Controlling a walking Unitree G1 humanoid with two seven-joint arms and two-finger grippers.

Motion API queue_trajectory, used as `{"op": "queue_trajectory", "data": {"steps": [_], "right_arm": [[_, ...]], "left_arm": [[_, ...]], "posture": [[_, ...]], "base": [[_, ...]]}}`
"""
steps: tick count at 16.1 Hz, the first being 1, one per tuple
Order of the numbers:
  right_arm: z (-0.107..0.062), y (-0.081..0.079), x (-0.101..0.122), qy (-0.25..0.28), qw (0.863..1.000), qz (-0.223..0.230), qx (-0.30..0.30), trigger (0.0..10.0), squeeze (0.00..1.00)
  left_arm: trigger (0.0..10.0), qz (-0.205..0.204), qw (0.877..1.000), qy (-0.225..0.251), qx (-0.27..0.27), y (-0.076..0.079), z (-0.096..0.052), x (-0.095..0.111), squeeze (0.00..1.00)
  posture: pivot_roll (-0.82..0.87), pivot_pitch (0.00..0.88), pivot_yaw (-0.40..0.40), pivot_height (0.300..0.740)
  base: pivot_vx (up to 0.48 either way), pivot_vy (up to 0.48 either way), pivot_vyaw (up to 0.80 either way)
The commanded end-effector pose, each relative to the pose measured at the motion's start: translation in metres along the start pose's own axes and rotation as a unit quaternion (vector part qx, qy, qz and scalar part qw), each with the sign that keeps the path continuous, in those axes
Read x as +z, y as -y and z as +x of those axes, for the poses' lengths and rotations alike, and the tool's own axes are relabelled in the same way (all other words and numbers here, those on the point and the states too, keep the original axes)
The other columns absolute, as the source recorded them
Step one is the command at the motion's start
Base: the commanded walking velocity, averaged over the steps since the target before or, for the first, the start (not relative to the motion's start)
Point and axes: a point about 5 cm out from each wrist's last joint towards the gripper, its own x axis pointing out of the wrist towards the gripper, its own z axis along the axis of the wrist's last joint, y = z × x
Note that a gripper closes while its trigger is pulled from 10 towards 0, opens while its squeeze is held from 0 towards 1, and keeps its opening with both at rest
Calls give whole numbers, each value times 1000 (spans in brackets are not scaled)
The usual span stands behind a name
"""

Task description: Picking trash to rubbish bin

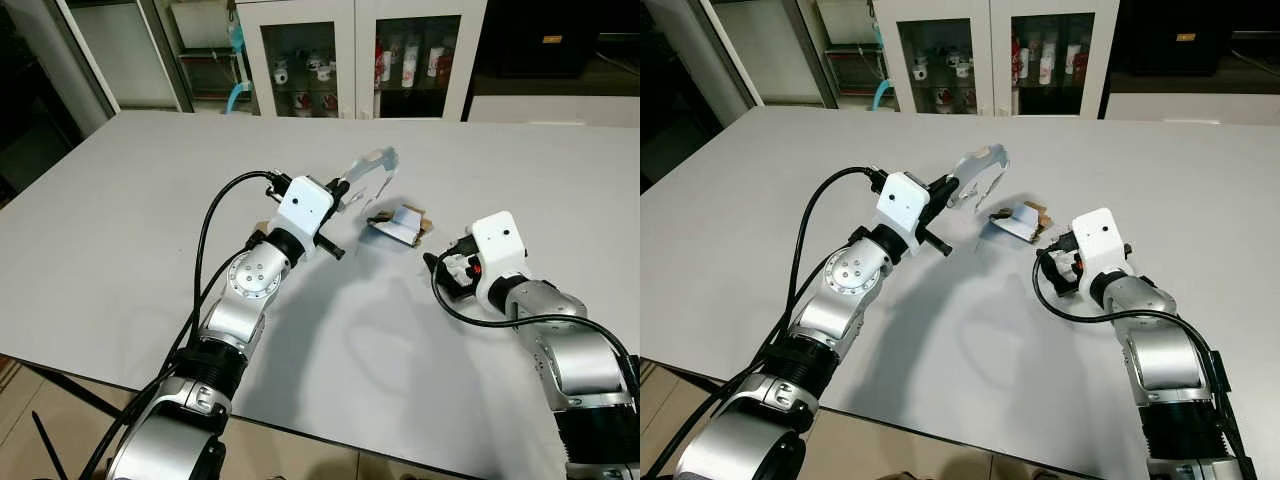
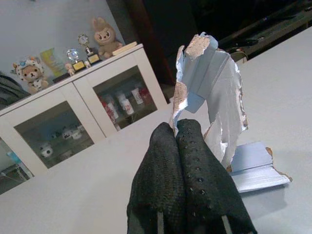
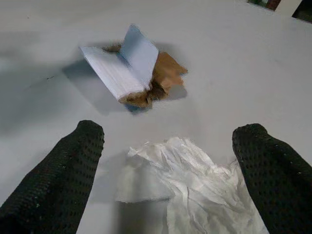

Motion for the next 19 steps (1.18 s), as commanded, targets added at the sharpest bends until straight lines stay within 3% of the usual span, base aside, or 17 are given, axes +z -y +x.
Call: {"op": "queue_trajectory", "data": {"steps": [1,6,12,13,14,15,19], "right_arm": [[3,-3,-11,-25,1000,-11,-3,10000,0],[8,8,-23,-51,997,-16,-56,10000,0],[11,10,-28,-57,996,-14,-73,10000,0],[11,10,-27,-53,996,-13,-73,8039,0],[12,9,-27,-51,996,-13,-72,8039,0],[12,9,-26,-48,996,-11,-71,0,0],[13,8,-26,-43,997,-11,-70,0,0]], "left_arm": [[10000,6,1000,-5,-7,-1,-2,-1,0],[10000,10,1000,-11,-7,-1,-3,-2,0],[10000,12,1000,-16,-7,-1,-4,-3,0],[10000,13,1000,-17,-7,-1,-4,-3,0],[10000,13,1000,-18,-7,-1,-4,-3,0],[10000,14,1000,-18,-7,-1,-4,-3,0],[10000,15,1000,-20,-8,-1,-4,-4,0]], "posture": [[-13,24,122,740],[-9,31,120,740],[-7,33,119,740],[-7,34,119,740],[-7,34,119,740],[-6,33,119,740],[-3,31,119,740]], "base": [[0,0,0],[0,0,0],[0,0,0],[0,0,0],[0,0,0],[0,0,0],[0,0,0]]}}
